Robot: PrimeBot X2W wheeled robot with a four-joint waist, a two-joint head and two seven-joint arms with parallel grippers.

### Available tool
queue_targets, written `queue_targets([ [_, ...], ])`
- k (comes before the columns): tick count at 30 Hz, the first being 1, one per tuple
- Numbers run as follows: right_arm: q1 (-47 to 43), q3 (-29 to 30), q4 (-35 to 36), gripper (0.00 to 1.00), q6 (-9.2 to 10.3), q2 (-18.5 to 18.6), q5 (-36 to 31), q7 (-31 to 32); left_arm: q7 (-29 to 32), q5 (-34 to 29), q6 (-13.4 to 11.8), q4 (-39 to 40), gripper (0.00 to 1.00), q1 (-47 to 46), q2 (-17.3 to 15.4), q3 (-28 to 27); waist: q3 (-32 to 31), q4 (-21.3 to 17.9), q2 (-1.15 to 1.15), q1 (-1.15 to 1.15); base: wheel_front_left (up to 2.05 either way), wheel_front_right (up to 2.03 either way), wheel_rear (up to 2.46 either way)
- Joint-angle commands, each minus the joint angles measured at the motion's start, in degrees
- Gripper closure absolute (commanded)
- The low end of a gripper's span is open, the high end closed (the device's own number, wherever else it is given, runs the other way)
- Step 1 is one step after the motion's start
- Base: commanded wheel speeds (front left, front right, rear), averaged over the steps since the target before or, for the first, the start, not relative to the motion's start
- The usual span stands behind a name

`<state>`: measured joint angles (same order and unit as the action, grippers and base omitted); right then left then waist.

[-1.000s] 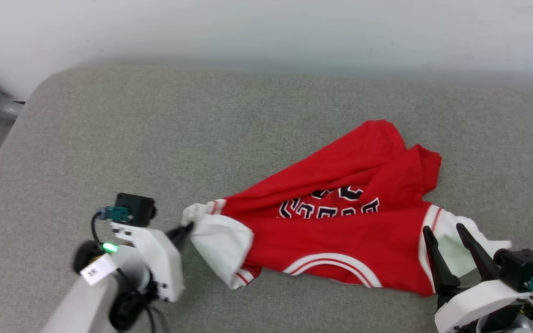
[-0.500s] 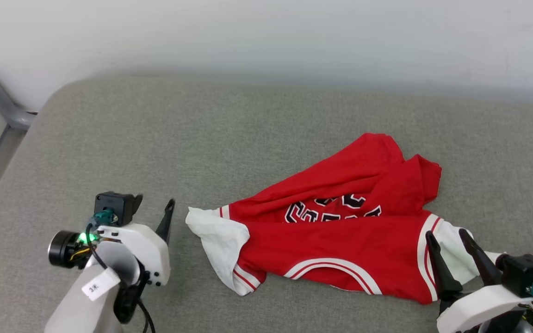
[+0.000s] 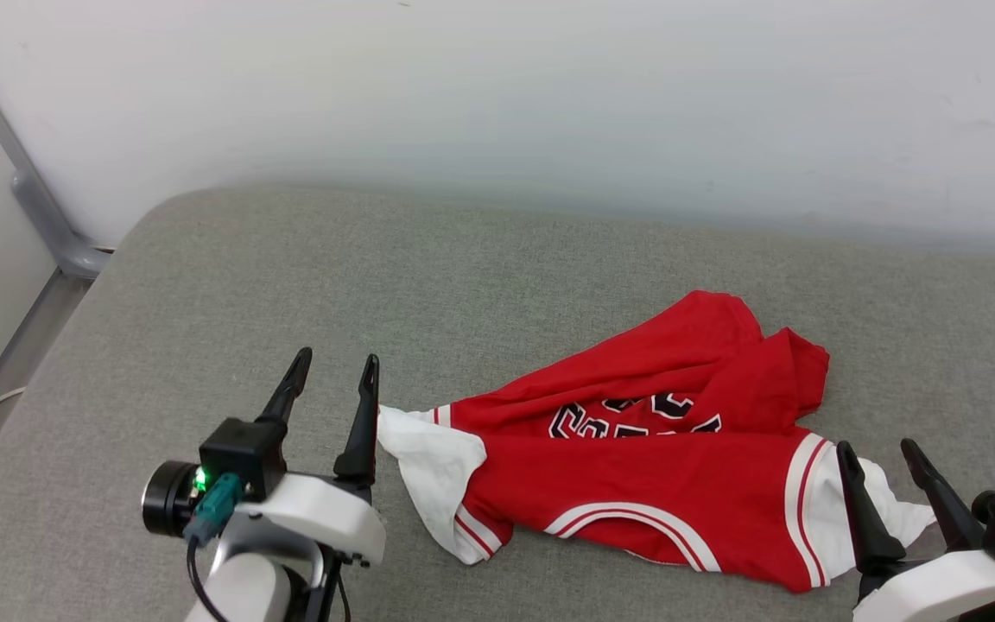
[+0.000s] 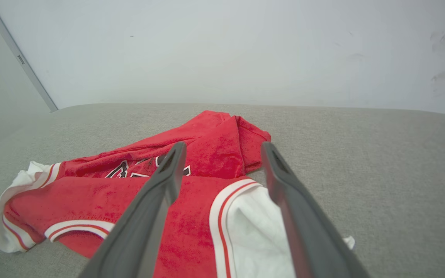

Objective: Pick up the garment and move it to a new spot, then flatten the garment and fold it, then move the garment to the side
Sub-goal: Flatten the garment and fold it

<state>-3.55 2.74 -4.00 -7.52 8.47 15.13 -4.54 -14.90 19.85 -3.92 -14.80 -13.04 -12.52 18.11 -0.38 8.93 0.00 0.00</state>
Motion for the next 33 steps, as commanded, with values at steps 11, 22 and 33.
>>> queue_targets([
  [11,-2.16,0.55,1.79,0.00,0.06,-0.82,-0.66,2.82,-0.30,-8.47,1.04,9.19,0.00,10.08,4.99,-5.73,1.50,-0.07,0.00,0.00,0.00,0.00,0.00],
  [22,3.14,-2.92,7.40,0.00,0.05,6.29,2.36,33.97,-0.32,-11.37,3.73,9.21,0.00,7.52,7.09,-7.83,6.54,0.09,0.00,0.00,0.00,0.00,0.00],
  [33,11.53,-6.44,5.16,0.00,0.06,12.52,1.34,51.44,-0.31,-12.49,5.64,8.59,0.00,4.72,8.74,-8.40,10.68,3.81,0.00,0.00,0.00,0.00,0.00],
])
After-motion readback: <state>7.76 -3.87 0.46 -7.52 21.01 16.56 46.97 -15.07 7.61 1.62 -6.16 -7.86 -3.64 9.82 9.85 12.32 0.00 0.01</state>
